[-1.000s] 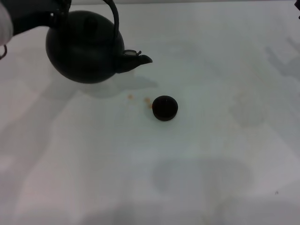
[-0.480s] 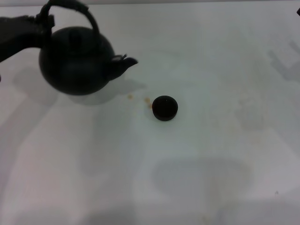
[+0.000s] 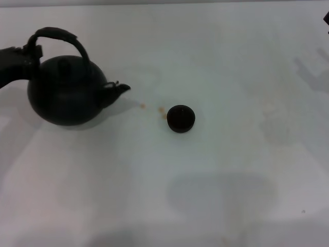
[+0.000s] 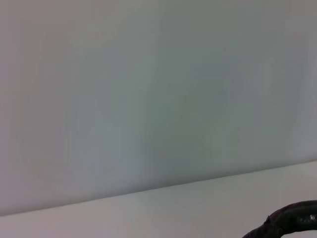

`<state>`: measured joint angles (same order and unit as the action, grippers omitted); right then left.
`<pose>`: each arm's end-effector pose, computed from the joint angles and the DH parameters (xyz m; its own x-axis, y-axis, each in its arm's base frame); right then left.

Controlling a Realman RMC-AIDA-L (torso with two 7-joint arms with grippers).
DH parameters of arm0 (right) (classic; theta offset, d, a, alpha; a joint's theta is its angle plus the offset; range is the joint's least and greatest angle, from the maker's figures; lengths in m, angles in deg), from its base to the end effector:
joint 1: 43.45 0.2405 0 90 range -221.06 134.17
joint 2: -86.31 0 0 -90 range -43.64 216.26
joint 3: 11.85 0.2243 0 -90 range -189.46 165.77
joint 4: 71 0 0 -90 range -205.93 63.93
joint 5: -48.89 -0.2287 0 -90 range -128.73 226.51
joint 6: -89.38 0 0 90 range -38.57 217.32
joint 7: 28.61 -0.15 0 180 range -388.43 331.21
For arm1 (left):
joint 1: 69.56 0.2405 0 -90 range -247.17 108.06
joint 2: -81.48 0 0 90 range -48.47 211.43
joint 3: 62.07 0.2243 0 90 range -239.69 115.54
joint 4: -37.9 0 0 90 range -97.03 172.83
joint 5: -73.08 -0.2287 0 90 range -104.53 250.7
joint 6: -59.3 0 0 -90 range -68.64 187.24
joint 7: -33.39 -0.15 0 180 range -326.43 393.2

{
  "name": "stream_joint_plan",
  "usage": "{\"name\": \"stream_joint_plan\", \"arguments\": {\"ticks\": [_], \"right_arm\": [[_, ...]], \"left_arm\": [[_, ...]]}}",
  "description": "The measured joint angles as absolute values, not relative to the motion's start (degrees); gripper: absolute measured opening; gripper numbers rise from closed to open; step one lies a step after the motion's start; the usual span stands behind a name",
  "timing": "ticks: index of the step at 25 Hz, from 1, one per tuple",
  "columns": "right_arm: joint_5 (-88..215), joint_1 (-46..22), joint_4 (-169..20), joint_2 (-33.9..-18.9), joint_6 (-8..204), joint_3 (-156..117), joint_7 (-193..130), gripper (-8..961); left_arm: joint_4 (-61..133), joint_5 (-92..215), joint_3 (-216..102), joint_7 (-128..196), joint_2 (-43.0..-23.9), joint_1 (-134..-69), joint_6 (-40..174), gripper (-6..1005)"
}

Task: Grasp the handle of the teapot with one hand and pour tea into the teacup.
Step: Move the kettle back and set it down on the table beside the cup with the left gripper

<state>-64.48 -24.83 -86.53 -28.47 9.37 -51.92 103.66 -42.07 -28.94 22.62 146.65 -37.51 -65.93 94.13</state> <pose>0.3351 0.3071 0.0576 0.5717 -0.0112 -0.8204 -0.7389 -0.4417 -0.5089 -0.2618 0.3337 0.0484 0.6943 0.4218 0.5831 0.7182 -0.3541 -0.5990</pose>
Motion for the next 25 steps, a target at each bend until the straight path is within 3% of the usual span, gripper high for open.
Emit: {"name": "stream_joint_plan", "arguments": {"ticks": [25], "right_arm": [[-64.49, -25.54, -86.56, -28.47, 9.59, -51.71, 103.45, 816]], "left_arm": [[-33.66, -23.07, 19.69, 141.94, -37.35, -71.28, 96.63, 114]]}}
